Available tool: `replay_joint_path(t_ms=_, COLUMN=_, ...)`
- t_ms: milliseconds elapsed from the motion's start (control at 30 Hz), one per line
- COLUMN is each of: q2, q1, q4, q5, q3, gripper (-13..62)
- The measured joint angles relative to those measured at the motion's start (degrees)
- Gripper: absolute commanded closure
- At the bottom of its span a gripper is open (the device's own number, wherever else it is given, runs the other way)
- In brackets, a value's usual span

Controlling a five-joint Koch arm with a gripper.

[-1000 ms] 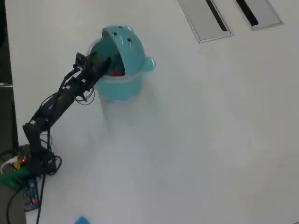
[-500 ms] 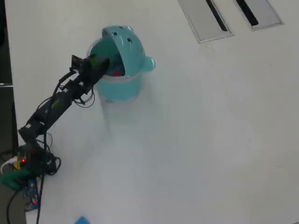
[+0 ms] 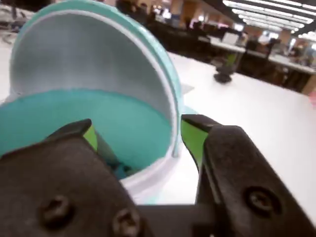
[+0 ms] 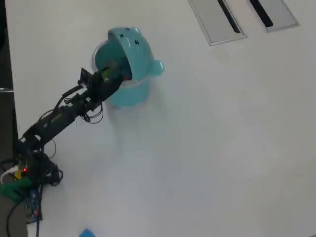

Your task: Grasp RGB lego blocks and put them in the bin one by one.

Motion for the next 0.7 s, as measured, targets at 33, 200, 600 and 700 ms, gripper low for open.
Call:
replay_joint_path(t_ms=33, q2=0.9, q1=0.8, q4=-0.1, q5=0.0, q3=1.1, gripper=17.7)
replay_joint_path(t_ms=200, q2=5.3, q1=5.4, q4=-4.0, q5=0.5, q3=6.7, gripper=17.7)
replay_joint_path(t_ms=600, q2=11.3, q1=14.9, q4=-4.3, q5=7.6, q3=10.7, gripper=16.4)
replay_joint_path(t_ms=700, q2=12.7, q1=15.3, q4=-4.3, q5=8.4, q3=10.7, gripper=15.3)
